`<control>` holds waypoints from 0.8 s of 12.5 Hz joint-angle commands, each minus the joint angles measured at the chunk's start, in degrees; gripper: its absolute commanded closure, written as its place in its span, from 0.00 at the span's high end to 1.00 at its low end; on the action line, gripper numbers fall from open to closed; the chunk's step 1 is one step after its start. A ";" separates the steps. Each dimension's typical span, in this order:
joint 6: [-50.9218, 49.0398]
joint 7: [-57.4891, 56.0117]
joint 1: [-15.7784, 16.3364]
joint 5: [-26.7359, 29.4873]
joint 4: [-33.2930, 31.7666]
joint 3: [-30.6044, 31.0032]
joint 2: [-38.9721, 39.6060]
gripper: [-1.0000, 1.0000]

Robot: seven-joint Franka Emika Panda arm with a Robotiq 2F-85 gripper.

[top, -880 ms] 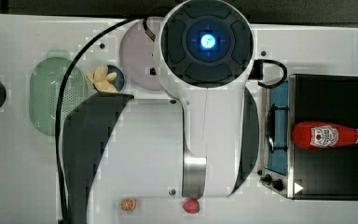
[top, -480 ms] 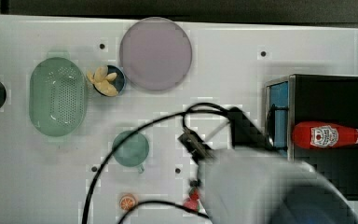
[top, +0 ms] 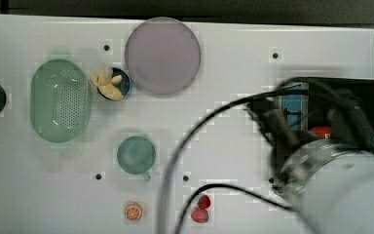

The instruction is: Pick Ketchup from oven and place it on table.

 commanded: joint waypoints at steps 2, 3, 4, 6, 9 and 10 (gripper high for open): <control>0.71 1.31 -3.62 -0.11 -2.10 -7.62 5.79 1.00; 1.95 1.28 -3.71 -0.11 -2.08 -9.33 7.15 1.00; 3.61 1.28 -3.77 -0.11 -2.06 -10.92 8.68 1.00; 7.90 1.28 -3.83 -0.11 -2.02 -13.70 12.04 1.00; 14.81 1.29 -3.93 -0.02 -1.77 -17.42 17.97 1.00; 16.70 1.29 -3.98 0.22 -1.48 -18.56 20.24 1.00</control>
